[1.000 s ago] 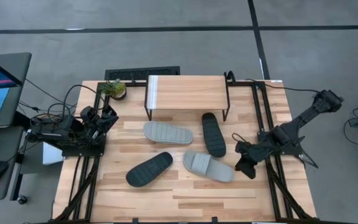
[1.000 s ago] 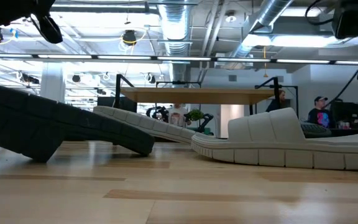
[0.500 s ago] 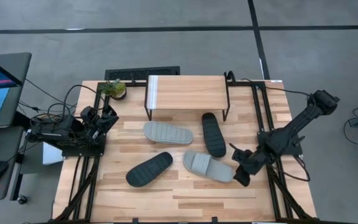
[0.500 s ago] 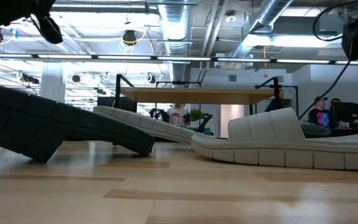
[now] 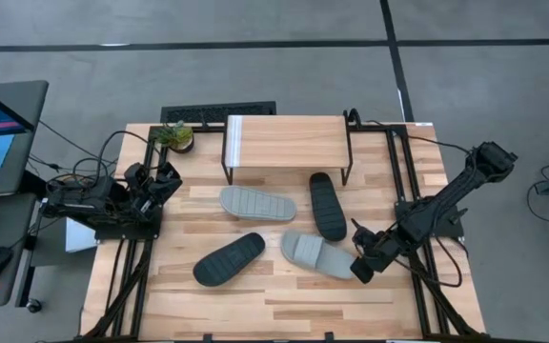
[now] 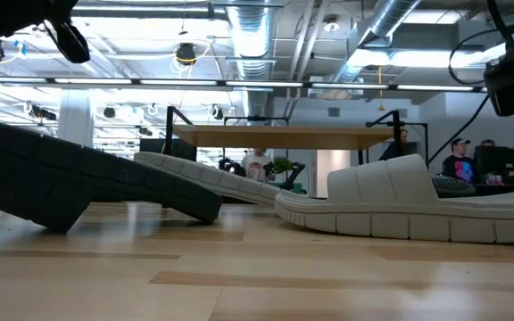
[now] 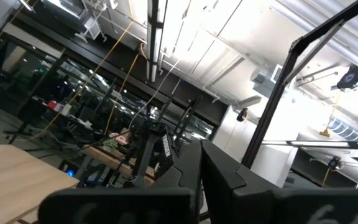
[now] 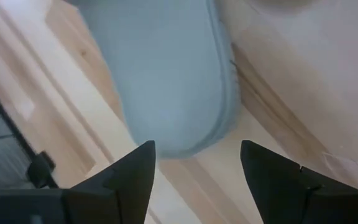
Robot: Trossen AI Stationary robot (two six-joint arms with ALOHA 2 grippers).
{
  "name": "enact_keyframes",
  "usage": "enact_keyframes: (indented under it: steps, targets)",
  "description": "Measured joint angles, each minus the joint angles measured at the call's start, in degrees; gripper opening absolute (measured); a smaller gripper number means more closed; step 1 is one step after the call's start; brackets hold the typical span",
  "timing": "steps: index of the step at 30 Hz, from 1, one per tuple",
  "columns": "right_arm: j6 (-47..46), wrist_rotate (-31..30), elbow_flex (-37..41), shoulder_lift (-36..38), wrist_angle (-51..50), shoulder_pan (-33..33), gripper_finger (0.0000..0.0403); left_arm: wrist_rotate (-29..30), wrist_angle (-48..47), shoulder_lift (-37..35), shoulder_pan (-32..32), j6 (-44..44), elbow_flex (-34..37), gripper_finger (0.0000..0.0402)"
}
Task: Pick and place slides into the shelf
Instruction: Put the bottom gray slide on the shelf
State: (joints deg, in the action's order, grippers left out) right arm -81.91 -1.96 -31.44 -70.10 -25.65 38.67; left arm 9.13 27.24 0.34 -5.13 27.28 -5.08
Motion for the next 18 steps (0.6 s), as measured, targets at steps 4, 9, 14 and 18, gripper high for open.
enact_keyframes:
  steps: [4,9,14,18]
  targets:
    - [-0.75,0.20,0.00,-1.33,0.88,-0.67,0.0230,-0.01,0.02,0.00,0.00,0.07,0.00,0.0000]
    - [-0.57,0.33,-0.02,-3.34,3.87,-1.80,0.0230,-0.02,0.02,0.00,0.00,0.21,0.00,0.0000]
    - [-0.33,0.62,-0.02,-5.56,6.19,-2.07,0.0230,-0.01,0.02,0.00,0.00,0.21,0.00,0.0000]
    - [-0.13,0.53,-0.02,-6.95,7.95,-2.07,0.0230,-1.01,0.02,0.00,0.00,0.21,0.00,0.0000]
